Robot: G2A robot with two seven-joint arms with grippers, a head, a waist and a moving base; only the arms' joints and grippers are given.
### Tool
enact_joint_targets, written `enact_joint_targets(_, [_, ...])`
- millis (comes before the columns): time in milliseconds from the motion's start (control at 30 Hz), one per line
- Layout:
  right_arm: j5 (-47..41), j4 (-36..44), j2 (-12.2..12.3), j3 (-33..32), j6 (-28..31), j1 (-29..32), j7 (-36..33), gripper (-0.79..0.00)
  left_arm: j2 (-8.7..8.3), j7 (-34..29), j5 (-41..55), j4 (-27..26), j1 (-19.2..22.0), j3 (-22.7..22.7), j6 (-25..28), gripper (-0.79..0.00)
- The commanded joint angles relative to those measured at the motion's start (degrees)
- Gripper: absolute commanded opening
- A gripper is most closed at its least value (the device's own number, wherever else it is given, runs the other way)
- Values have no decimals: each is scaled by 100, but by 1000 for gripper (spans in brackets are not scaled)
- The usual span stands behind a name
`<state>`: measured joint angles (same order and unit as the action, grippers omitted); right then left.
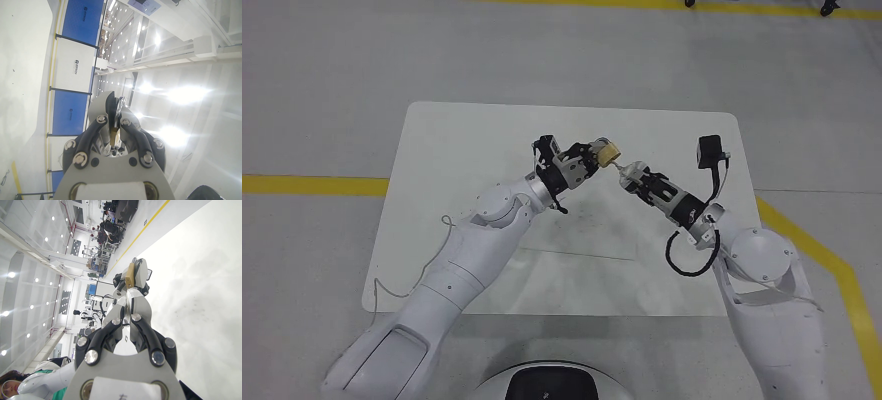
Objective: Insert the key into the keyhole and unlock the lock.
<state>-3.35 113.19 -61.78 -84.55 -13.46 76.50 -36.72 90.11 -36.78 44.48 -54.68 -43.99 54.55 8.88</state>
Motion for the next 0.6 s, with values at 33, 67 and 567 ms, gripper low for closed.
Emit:
enact_joint_targets(33, [-16,-31,-1,23,-24,-27,8,-785,12,-7,-11,8,0,12,-1,-785])
enact_joint_targets(67, [-14,-41,-1,28,-35,-34,16,-785,17,-14,-8,10,-1,17,-3,-785])
enact_joint_targets(567, [-53,-17,2,0,-47,44,194,-785,91,-49,-100,80,-9,21,7,-785])
